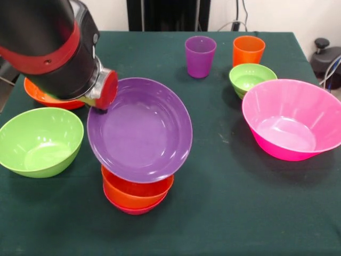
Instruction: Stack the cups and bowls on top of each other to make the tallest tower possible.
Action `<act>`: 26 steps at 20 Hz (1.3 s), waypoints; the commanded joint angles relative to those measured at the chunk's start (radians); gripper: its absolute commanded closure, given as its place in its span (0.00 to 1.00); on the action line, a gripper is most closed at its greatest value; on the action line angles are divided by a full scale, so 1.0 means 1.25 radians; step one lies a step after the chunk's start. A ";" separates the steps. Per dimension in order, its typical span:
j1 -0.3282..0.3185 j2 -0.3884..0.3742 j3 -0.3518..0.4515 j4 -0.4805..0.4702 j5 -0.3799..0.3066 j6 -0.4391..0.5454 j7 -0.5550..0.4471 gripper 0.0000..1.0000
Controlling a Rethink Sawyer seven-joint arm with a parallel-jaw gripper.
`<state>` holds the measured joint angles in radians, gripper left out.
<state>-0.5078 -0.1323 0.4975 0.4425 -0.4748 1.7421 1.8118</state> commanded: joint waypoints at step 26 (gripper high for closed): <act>0.020 0.017 0.051 -0.013 -0.026 0.027 -0.245 1.00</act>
<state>-0.5128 -0.0960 0.5114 0.4249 -0.4566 1.7384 1.7701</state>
